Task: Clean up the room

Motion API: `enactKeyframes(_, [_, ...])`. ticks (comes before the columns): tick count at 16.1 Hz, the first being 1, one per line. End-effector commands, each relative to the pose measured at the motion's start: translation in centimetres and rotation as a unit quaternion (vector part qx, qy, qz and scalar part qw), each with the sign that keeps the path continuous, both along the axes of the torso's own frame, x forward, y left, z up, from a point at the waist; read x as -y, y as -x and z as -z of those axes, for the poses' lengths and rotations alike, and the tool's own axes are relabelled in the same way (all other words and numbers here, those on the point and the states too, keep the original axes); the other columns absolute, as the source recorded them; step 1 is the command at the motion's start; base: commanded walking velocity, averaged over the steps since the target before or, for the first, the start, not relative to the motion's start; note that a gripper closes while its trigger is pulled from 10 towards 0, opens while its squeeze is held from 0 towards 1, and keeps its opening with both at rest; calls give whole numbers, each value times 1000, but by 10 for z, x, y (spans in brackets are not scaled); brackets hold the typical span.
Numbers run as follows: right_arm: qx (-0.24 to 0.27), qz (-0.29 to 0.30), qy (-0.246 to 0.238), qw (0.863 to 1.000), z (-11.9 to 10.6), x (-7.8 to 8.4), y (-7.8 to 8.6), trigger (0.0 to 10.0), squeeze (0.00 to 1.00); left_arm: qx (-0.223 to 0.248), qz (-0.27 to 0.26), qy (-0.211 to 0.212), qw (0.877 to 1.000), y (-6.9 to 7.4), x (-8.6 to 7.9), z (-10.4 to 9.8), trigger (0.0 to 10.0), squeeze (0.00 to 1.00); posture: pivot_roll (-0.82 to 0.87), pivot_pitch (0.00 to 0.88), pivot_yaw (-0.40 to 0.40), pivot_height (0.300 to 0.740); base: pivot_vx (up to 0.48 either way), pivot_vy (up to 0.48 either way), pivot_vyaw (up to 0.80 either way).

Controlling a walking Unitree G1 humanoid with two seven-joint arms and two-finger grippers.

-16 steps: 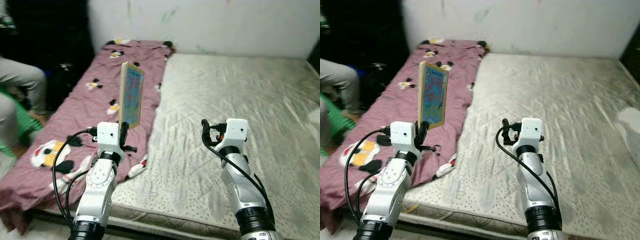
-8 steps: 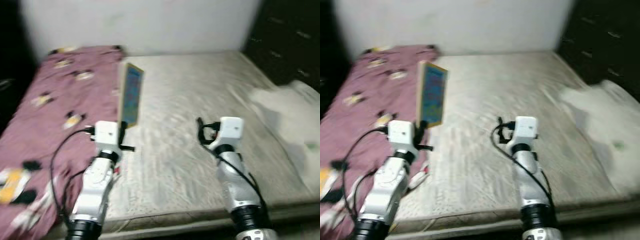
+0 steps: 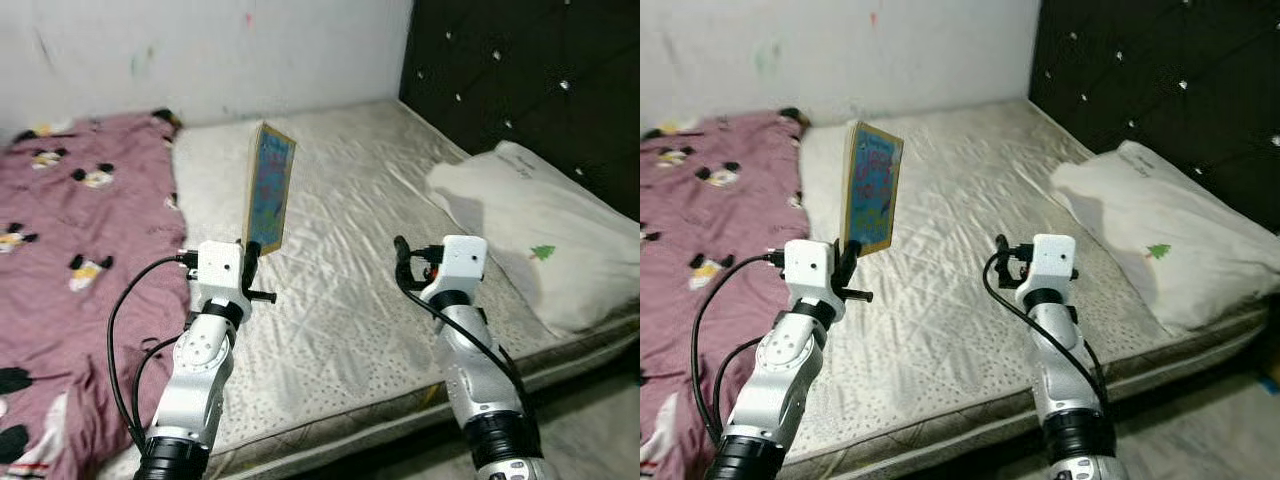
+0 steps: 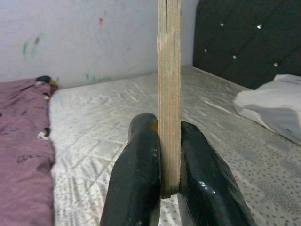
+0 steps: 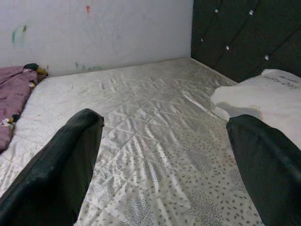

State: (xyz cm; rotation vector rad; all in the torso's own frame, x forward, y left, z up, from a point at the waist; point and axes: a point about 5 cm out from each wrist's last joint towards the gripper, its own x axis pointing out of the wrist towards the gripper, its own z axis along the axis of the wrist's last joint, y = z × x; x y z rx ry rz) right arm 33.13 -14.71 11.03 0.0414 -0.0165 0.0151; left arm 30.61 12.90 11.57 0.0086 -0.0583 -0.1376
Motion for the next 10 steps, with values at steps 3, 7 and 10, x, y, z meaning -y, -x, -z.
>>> enactKeyframes(3, [16,-29,22,999,-5,-9,-1,10000,0,28,-5,1,1000,0,-2,-10,10000,0,-36,0,36,740,0,-251,431])
enactKeyframes(7, [15,-28,18,999,-4,-8,-1,10000,0,28,-6,3,1000,0,-1,-9,10000,0,-40,0,34,740,0,-253,336])
enactKeyframes(10, [14,-26,20,999,-4,-7,-1,10000,0,26,-6,4,1000,0,0,-9,10000,0,-42,0,33,740,0,-252,0])
